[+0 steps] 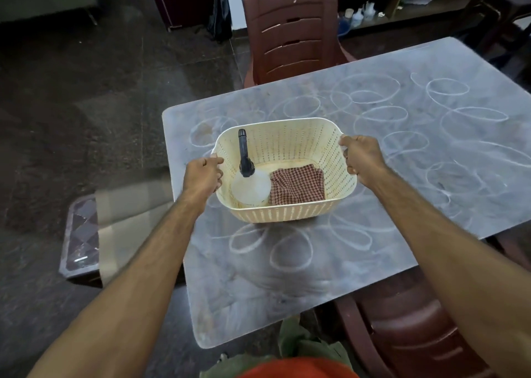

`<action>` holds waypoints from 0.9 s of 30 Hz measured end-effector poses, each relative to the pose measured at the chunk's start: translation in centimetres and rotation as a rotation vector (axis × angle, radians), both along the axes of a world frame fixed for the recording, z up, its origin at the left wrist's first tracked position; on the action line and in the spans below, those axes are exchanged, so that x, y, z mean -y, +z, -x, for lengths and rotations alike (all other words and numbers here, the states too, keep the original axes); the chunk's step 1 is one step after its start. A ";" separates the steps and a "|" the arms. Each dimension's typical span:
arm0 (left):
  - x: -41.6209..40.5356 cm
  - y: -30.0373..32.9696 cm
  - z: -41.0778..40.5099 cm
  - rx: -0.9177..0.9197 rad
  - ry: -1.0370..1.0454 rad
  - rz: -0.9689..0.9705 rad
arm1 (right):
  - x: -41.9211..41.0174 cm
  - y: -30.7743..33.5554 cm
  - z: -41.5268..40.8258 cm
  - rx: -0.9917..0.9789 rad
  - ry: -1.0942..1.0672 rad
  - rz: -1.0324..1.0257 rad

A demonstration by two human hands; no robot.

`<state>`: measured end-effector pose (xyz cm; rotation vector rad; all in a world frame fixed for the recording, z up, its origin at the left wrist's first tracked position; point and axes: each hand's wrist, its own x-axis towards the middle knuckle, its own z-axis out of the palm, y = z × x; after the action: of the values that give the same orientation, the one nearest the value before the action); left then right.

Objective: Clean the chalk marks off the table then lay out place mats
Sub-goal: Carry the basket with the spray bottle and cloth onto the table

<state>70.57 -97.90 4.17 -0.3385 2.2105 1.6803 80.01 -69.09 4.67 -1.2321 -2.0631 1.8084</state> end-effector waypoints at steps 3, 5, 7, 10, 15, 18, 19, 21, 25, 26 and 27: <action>-2.7 -0.3 1.8 -0.026 0.001 0.039 | -2.5 -0.4 2.3 -0.001 -0.015 -0.008; -4.2 -0.6 3.2 -0.045 -0.004 0.074 | -3.9 -0.7 3.9 0.003 -0.024 -0.020; -5.4 -1.2 4.4 -0.059 0.000 0.095 | -5.1 -1.2 5.4 0.012 -0.023 -0.035; -6.8 -2.1 6.0 -0.061 0.020 0.101 | -6.5 -1.9 7.3 0.025 -0.008 -0.065; -8.2 -3.1 7.9 -0.059 0.056 0.133 | -7.9 -3.2 10.1 0.048 -0.003 -0.105; -8.6 -3.5 8.8 -0.077 0.088 0.152 | -8.0 -3.9 11.3 0.044 0.001 -0.096; -8.6 -3.6 9.1 -0.086 0.101 0.158 | -7.9 -4.1 11.7 0.045 0.008 -0.094; -8.3 -3.6 9.7 -0.103 0.128 0.191 | -7.6 -4.5 12.5 0.040 0.019 -0.092; -7.8 -3.5 10.5 -0.104 0.160 0.201 | -7.0 -4.7 13.9 0.029 0.027 -0.107; -7.8 -3.3 10.6 -0.104 0.160 0.204 | -7.0 -4.8 14.1 0.034 0.026 -0.116; -7.8 -3.2 10.6 -0.104 0.154 0.211 | -7.0 -4.8 14.2 0.039 0.026 -0.126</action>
<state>59.93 -90.06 0.93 -0.4964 2.5043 1.5738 65.78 -62.08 -0.17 -1.2220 -2.1862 1.6493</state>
